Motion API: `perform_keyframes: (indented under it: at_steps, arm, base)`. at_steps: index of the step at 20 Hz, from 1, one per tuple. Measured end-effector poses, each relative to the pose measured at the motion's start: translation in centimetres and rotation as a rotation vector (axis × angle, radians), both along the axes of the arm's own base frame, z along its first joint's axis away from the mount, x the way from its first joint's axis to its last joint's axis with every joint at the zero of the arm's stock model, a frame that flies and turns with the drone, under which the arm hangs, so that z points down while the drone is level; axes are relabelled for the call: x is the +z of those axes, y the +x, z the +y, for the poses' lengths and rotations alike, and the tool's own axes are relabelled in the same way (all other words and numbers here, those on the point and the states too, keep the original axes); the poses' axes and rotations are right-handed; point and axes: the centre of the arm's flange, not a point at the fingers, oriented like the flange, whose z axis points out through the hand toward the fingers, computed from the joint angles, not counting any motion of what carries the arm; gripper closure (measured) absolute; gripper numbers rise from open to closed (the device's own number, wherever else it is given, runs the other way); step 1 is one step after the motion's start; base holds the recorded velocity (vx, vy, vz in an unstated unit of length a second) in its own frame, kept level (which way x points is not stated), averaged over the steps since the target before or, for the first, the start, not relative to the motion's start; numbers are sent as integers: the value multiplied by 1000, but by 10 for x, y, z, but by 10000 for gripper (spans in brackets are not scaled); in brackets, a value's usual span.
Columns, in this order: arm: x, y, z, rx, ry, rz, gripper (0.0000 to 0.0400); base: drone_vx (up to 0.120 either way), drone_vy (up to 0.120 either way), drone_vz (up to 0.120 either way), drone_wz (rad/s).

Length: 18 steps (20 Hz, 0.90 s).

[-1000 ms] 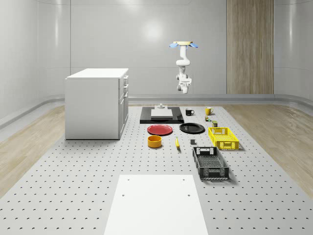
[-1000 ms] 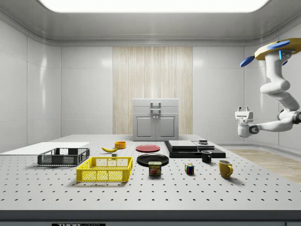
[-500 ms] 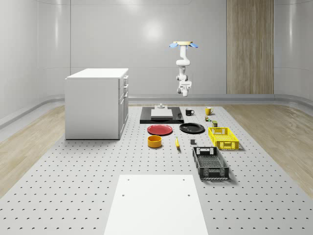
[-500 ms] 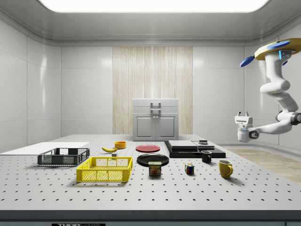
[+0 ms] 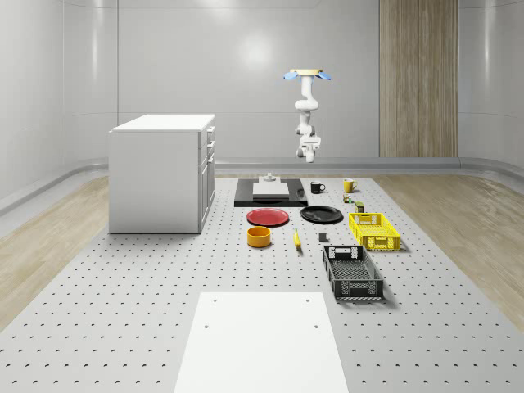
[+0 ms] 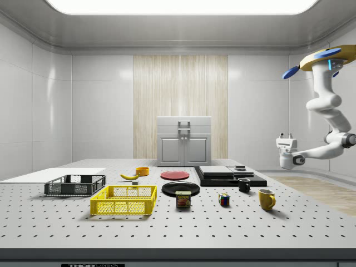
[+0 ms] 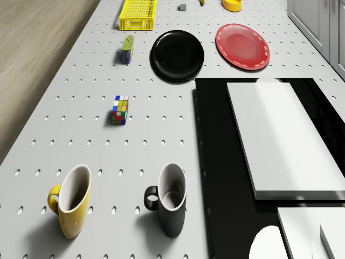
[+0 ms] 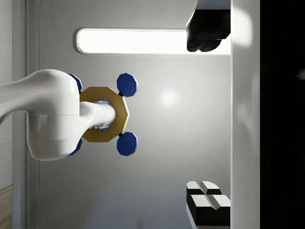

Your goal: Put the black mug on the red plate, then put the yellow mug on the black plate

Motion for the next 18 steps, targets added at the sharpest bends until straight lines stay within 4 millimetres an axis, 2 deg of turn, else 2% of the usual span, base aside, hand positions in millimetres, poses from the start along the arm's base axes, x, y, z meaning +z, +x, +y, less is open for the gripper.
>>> perform_keyframes:
  at_steps: [2,8,18]
  arm:
    - [0,0,0,0,0,-2,0]
    - [1,-1,0,0,-1,-6,0]
    - [1,-1,1,0,-6,-14,0]
  base:
    - [120,-20,0,0]
    - [120,-113,0,0]
    - [120,0,0,0]
